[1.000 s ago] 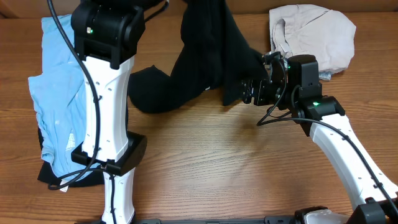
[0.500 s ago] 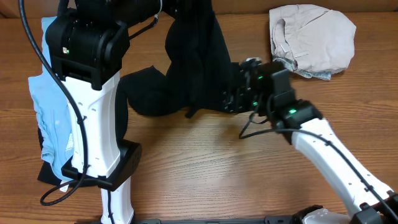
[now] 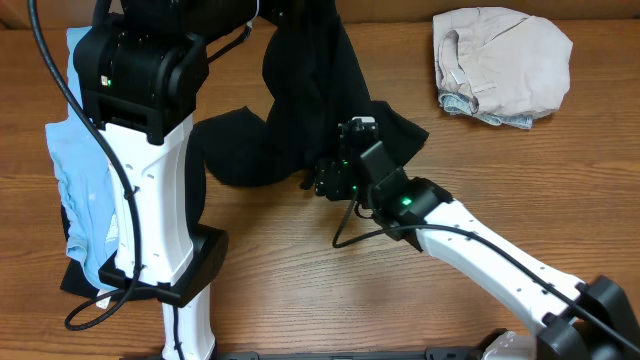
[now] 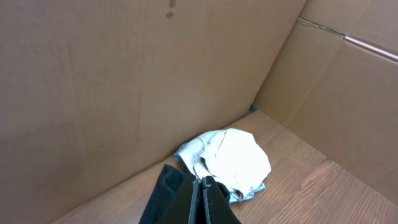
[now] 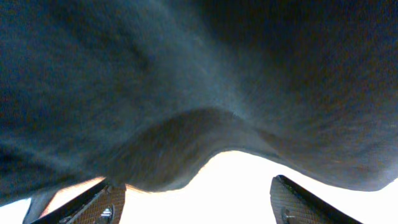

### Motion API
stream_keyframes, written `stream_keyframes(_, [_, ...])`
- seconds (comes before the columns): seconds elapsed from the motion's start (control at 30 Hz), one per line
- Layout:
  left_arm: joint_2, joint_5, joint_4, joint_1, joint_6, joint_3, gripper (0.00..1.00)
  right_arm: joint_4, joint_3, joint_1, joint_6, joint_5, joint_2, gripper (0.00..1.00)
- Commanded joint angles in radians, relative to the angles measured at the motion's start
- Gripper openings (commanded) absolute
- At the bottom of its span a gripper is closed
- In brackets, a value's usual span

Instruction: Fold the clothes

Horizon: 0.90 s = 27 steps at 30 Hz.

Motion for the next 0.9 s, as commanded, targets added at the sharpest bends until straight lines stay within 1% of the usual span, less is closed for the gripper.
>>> stream_keyframes(0.0, [-0.025, -0.013, 0.027, 0.000, 0.001, 0.020, 0.04, 0.047, 0.026, 0.019, 0.061, 0.060, 0.049, 0.76])
stream_keyframes(0.27, [-0.042, -0.013, 0.027, 0.000, 0.001, 0.020, 0.04, 0.158, 0.026, 0.025, 0.125, 0.093, 0.164, 0.68])
stream_keyframes(0.4, [-0.042, -0.013, 0.020, 0.000, 0.001, 0.020, 0.04, 0.203, 0.026, 0.025, 0.144, 0.098, 0.181, 0.61])
stream_keyframes(0.43, [-0.042, -0.013, 0.018, 0.000, 0.001, 0.020, 0.04, 0.209, 0.026, 0.025, 0.150, 0.111, 0.181, 0.58])
stream_keyframes(0.53, [-0.042, -0.013, 0.014, 0.000, 0.001, 0.020, 0.04, 0.210, 0.026, 0.025, 0.169, 0.142, 0.181, 0.40])
stream_keyframes(0.63, [-0.042, -0.013, 0.004, 0.006, 0.002, 0.020, 0.04, 0.173, 0.029, 0.025, 0.169, 0.146, 0.180, 0.16])
stream_keyframes(0.67, [-0.043, -0.012, -0.002, 0.011, 0.002, 0.020, 0.04, 0.155, 0.032, 0.024, 0.169, 0.149, 0.174, 0.11])
stream_keyframes(0.73, [-0.047, -0.013, -0.026, 0.024, 0.002, 0.020, 0.04, 0.104, 0.045, 0.019, 0.168, 0.153, 0.148, 0.04])
stream_keyframes(0.87, [-0.066, -0.012, -0.088, 0.075, 0.031, 0.020, 0.04, -0.040, 0.078, -0.013, 0.095, 0.224, 0.040, 0.04])
